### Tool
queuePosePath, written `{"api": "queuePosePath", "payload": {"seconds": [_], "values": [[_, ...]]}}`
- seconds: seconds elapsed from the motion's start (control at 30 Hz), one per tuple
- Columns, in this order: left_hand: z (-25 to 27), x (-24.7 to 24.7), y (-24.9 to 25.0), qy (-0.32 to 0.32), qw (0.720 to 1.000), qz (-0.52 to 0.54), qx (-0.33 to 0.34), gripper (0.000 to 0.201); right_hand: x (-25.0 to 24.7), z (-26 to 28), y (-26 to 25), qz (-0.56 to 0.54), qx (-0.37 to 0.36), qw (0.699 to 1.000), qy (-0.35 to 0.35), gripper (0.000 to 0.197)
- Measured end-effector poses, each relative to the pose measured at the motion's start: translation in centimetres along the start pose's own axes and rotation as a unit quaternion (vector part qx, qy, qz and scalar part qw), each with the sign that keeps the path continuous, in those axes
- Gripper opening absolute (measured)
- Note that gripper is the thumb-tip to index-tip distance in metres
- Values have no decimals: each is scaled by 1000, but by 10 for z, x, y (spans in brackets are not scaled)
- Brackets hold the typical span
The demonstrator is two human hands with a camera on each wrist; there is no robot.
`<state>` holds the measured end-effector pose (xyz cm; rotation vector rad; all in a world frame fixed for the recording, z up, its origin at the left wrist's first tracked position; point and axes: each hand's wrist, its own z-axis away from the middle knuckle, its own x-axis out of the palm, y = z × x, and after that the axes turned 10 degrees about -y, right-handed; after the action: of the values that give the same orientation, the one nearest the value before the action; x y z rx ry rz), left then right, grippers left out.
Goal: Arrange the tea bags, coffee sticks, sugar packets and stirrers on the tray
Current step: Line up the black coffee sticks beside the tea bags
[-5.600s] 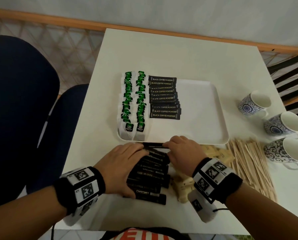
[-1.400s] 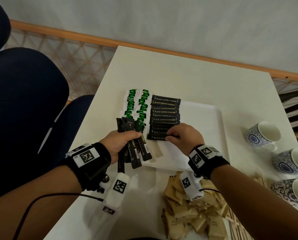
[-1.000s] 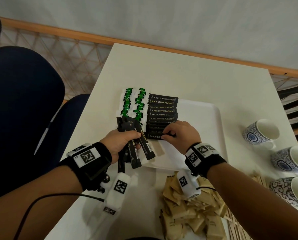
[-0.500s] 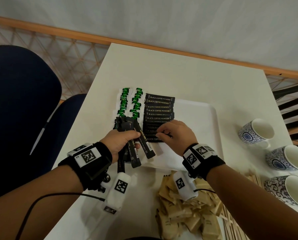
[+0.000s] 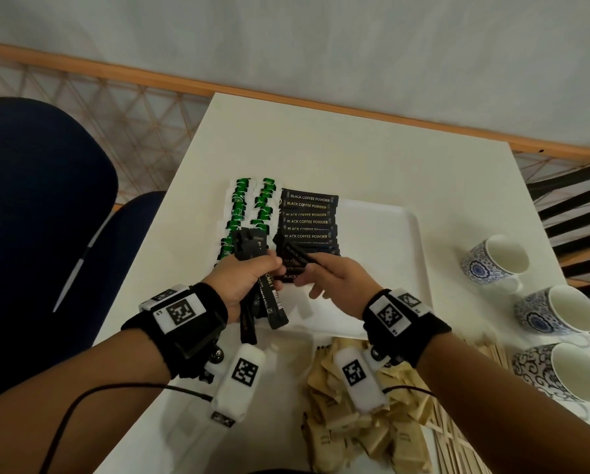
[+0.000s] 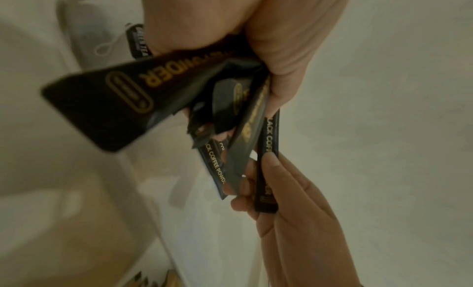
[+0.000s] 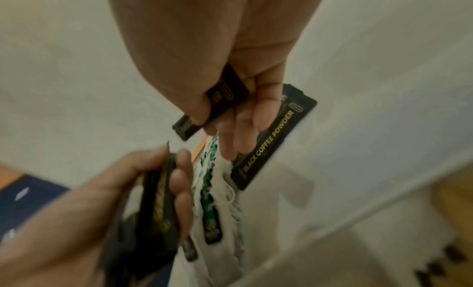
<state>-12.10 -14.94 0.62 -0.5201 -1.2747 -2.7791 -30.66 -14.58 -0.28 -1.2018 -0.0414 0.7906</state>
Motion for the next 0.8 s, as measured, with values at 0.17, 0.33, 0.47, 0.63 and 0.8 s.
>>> {"api": "queuePosePath", "payload": {"seconds": [0.17,0.33,0.47,0.63,0.8], "values": [[1,-3,2,10,1000,8,14,7,-1,2,0,-97,1,995,-24,24],[-1,0,3,19,999,10,31,3,0,3,-1,-72,-2,997,-37,21],[-4,-3,2,25,999,10,28,2,-2,-3,6,-75,1,996,55,15],[-2,-7,2,21,1000,16,8,20,-19,-5,25,208,24,975,76,20],[-2,-7,5,34,999,31,0,24,-12,-7,28,293,0,955,47,16]]}}
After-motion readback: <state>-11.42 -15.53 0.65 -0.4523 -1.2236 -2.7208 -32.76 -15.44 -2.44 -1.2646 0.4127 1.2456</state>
